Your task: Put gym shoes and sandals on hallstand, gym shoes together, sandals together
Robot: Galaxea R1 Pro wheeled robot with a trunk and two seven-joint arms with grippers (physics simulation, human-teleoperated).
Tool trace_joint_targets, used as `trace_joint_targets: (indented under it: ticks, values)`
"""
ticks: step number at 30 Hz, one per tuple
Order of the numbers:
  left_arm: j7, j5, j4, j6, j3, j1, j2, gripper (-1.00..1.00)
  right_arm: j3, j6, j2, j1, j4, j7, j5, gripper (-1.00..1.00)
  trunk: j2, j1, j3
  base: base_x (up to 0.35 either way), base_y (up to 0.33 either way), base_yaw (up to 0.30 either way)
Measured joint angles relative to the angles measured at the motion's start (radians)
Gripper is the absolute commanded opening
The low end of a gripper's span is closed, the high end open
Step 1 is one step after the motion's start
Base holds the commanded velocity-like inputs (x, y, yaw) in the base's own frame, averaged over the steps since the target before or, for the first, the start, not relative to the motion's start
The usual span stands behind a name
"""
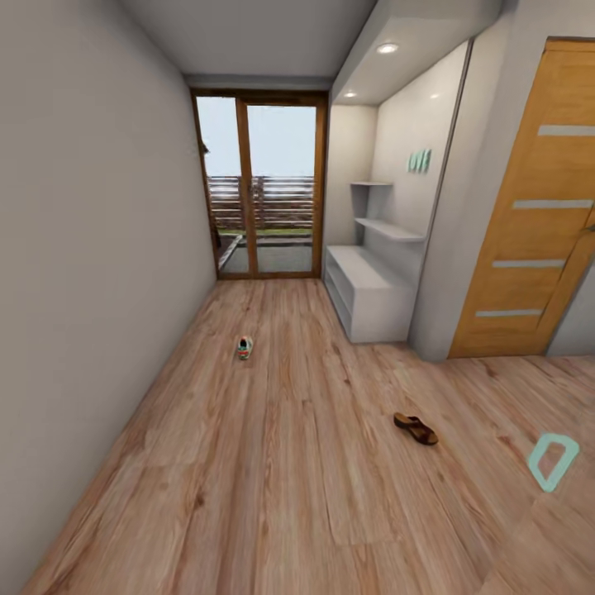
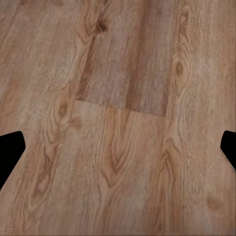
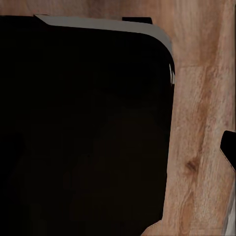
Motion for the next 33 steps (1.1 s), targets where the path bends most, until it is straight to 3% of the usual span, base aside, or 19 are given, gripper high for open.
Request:
trace_joint_targets:
  ticks: [33]
  values:
    - [0.000,0.000,0.000,0.000,0.000,0.000,0.000,1.00,0.000,0.000,0.000,0.000,0.000,0.000,0.000,1.00,0.000,0.000,0.000,0.344,0.000,0.000]
